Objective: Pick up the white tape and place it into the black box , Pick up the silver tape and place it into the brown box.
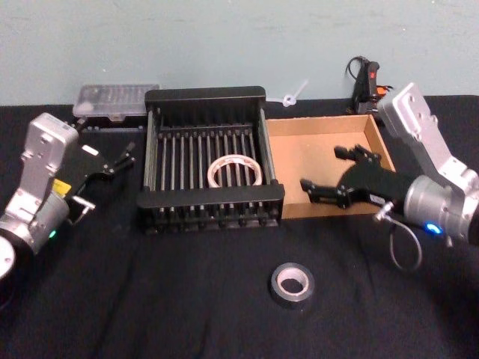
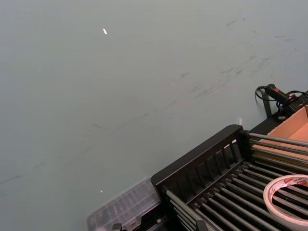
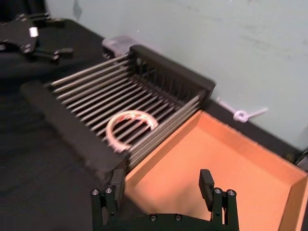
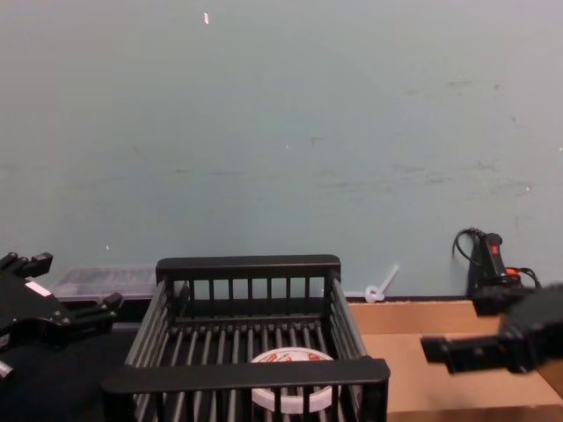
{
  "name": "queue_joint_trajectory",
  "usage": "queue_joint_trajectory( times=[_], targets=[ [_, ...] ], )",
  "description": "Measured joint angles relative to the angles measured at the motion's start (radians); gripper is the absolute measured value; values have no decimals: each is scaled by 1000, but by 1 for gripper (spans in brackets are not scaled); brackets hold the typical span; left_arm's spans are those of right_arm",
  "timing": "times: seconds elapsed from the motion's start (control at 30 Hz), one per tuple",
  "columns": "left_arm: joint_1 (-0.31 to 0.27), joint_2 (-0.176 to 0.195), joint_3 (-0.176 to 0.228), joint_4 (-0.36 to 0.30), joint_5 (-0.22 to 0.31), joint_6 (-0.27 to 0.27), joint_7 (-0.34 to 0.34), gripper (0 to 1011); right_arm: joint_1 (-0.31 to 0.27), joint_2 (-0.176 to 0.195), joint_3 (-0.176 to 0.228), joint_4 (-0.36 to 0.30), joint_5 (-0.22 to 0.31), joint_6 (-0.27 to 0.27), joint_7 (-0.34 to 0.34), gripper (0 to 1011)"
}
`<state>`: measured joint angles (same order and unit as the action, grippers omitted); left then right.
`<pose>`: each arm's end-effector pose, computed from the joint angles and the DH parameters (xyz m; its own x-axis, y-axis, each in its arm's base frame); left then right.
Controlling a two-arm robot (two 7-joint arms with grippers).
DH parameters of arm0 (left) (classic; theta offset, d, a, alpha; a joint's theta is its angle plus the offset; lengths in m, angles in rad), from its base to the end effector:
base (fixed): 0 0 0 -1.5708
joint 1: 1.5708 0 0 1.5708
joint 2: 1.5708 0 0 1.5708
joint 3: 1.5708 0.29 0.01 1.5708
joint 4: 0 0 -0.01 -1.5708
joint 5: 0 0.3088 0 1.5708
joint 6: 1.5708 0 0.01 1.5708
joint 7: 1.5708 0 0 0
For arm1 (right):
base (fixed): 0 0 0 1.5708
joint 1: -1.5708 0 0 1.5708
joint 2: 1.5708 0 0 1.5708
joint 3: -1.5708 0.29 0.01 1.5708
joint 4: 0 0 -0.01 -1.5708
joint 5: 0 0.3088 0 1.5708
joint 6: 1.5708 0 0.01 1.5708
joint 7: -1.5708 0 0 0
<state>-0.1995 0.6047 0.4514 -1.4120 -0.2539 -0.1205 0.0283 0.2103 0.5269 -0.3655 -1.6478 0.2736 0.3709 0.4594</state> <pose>0.3581 0.0827 -0.3023 0.2923 0.8803 0.3738 -0.9553 0.2873 0.0703 0.3622 -0.0381 -0.2301 0.6926 -0.7079 0.1384 0.6998 0.6130 -0.3669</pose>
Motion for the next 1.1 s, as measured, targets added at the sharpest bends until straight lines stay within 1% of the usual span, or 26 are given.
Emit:
queue_joint_trajectory(
  times=[0.1,0.17,0.23,0.37,0.47,0.63,0.77,1.1],
  targets=[
    [0,0,0,0,0,0,0,1001,-47,36,9,-49,28,19,9,1003],
    [0,0,0,0,0,0,0,1001,-54,42,11,-56,33,23,11,1002],
    [0,0,0,0,0,0,0,1001,-78,65,9,-83,46,35,18,1002],
    [0,0,0,0,0,0,0,1001,-95,88,-6,-100,55,50,27,1002],
    [0,0,0,0,0,0,0,1001,-98,99,-18,-104,58,57,35,1002],
    [0,0,0,0,0,0,0,1001,-94,124,-53,-104,69,74,67,1002],
    [0,0,0,0,0,0,0,1001,-93,141,-73,-104,77,79,85,1002],
    [0,0,0,0,0,0,0,1001,-85,164,-109,-101,88,75,99,1002]
  ],
)
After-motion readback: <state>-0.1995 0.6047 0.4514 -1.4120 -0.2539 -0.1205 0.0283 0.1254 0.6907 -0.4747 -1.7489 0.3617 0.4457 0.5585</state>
